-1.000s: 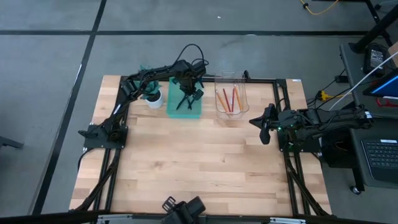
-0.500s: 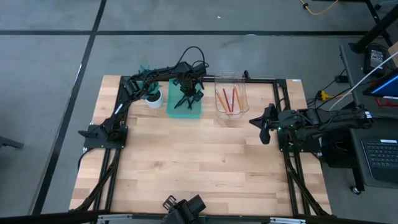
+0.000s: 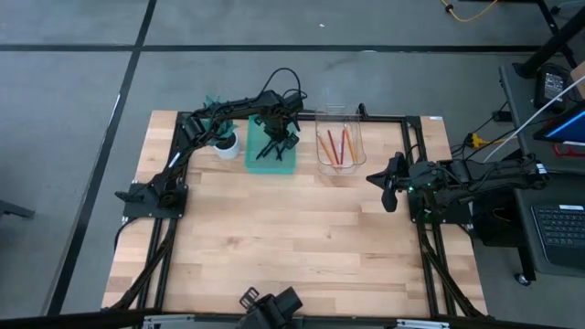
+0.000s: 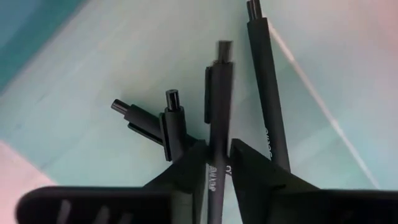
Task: Sort pens & pencils
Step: Put the black pen into the green bin, then return to Home Position
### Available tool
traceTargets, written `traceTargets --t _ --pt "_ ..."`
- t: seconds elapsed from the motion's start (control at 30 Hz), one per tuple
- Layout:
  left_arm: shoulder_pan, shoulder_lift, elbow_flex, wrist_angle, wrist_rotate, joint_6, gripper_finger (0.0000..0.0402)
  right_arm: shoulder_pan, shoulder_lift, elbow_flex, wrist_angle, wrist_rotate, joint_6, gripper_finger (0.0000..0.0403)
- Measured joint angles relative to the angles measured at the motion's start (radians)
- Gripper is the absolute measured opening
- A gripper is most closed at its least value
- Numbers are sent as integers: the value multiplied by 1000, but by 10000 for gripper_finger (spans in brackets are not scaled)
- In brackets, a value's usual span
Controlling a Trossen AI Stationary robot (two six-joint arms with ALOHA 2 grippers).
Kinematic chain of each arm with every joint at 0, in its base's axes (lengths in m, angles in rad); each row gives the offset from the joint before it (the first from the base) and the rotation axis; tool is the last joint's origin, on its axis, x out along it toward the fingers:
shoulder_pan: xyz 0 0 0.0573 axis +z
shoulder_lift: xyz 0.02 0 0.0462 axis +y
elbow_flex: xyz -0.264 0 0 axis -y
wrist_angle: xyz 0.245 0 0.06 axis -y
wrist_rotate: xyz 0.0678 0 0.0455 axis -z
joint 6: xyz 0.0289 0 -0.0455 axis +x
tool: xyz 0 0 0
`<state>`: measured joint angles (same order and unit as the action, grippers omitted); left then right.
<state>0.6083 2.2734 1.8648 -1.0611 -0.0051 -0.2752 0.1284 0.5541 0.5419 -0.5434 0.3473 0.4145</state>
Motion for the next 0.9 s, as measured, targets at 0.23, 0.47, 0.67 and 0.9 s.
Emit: traceTargets --t 0.23,0.47,0.67,0.9 --pt "0 -10 1 -33 48 0 102 0 0 0 0 0 0 21" --pt "1 -85 1 -91 75 25 106 0 0 0 0 0 2 21" --pt "9 -208 1 -94 71 63 107 0 0 0 0 0 26 21" --pt "0 -402 1 -121 73 130 107 0 0 0 0 -3 4 21"
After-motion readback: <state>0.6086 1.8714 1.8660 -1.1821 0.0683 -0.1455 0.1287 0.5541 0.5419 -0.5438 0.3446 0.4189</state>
